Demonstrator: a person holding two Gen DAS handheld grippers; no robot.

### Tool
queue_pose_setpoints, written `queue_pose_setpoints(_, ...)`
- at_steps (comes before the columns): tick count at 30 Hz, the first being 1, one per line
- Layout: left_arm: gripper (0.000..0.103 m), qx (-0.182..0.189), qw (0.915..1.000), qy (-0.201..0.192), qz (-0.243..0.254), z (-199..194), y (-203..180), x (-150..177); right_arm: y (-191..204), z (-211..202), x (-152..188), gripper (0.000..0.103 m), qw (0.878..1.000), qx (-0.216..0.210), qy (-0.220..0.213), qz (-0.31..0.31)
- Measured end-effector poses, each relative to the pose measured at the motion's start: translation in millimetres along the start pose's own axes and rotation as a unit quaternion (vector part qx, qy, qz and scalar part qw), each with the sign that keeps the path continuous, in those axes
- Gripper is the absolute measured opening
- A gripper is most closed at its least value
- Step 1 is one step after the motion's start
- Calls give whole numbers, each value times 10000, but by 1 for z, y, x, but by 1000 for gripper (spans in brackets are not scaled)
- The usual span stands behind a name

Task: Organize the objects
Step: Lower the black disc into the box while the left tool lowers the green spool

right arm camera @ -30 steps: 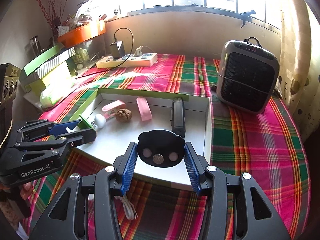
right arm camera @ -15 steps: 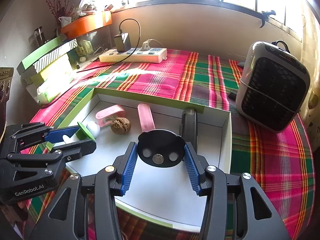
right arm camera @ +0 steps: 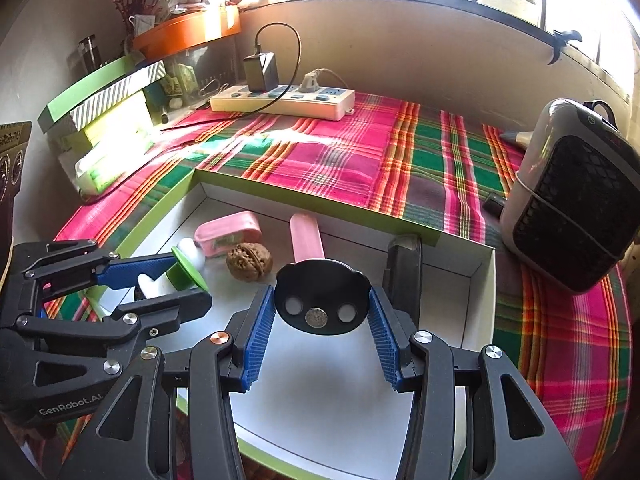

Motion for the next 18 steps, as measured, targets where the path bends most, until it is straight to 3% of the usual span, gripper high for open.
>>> queue_pose_setpoints(18, 32, -133, 9999, 48, 68, 11, 4, -1, -2, 17, 0, 48, 9984, 332, 100, -435)
Point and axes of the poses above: each gripper's, at about its wrist camera, not at the fingertips, and z roughly the way its jaws point, y to its left, x to its underside, the point moved 2 cm from there along z, roughly the way its jaws point, and after that the axes turned 12 degrees about -y, right-handed, at the moved point
